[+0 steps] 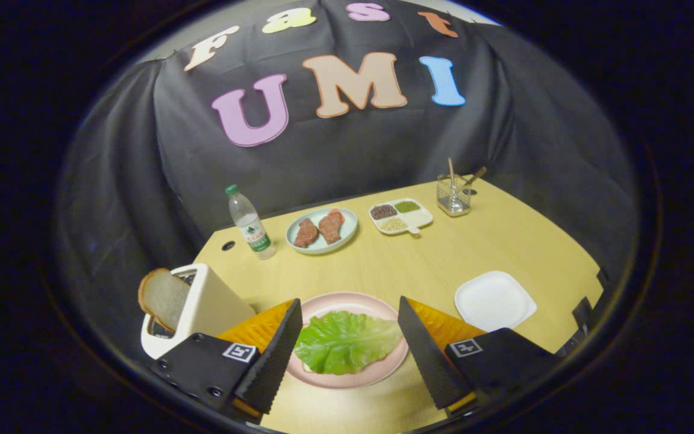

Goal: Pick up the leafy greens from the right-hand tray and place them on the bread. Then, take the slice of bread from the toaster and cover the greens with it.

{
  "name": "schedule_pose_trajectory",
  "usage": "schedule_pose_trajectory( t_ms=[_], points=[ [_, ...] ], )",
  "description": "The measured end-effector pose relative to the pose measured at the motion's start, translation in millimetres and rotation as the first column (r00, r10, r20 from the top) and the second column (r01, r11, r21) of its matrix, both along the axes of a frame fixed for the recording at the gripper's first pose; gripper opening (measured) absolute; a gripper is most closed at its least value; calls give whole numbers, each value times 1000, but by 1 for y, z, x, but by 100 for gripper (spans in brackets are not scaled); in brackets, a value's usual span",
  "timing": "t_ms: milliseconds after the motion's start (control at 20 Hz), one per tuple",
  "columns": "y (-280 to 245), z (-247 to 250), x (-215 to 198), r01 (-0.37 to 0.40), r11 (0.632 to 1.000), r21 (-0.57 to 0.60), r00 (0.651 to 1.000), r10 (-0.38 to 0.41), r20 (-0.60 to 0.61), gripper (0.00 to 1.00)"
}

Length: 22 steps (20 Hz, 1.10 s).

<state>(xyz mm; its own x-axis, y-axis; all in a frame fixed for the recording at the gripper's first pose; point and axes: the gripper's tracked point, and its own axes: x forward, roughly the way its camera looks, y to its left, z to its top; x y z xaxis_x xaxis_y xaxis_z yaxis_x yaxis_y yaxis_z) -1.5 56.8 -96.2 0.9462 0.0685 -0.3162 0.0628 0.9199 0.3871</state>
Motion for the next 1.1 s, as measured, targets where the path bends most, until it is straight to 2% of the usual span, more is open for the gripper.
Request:
schedule_pose_trajectory(
  t_ms=[250, 500, 700, 950, 1100],
  points=[
    [47, 75, -10, -28, 999, -20, 998, 30, 58, 99],
    [136, 115, -10, -168, 985, -45, 979, 172, 106, 99],
    [196, 102, -11, -246, 963, -108, 967, 251, 37, 99],
    [235, 51, -3, -318, 924, -214, 945, 291, -148, 95],
    [251, 31, -3, -376, 887, -269, 918, 317, -236, 78]
  ],
)
